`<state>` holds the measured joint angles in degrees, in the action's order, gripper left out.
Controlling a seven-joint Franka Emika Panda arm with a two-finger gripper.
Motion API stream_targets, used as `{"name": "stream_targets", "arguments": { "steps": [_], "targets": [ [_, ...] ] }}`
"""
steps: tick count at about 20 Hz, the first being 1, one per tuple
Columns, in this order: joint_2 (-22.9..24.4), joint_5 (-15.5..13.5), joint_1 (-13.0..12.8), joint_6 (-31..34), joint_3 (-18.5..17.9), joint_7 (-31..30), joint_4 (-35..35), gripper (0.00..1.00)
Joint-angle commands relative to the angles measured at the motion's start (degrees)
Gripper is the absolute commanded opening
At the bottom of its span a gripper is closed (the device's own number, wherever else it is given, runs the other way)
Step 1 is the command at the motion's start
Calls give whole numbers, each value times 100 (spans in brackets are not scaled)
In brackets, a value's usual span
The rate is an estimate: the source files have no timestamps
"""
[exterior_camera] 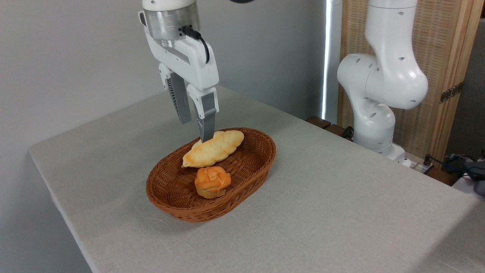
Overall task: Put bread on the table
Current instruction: 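Move the open gripper over the small orange bun in the basket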
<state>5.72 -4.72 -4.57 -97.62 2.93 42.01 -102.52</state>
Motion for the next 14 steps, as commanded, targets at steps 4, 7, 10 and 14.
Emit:
{"name": "stream_targets", "arguments": {
  "steps": [4,7,10,14],
  "targets": [
    [658,-38,0,-1434,252,-62,-1507,100],
    [650,-29,0,-1540,322,105,-1665,100],
    [641,-29,0,-1846,322,386,-1910,100],
    [606,-29,9,-2305,340,413,-2166,100]
  ]
}}
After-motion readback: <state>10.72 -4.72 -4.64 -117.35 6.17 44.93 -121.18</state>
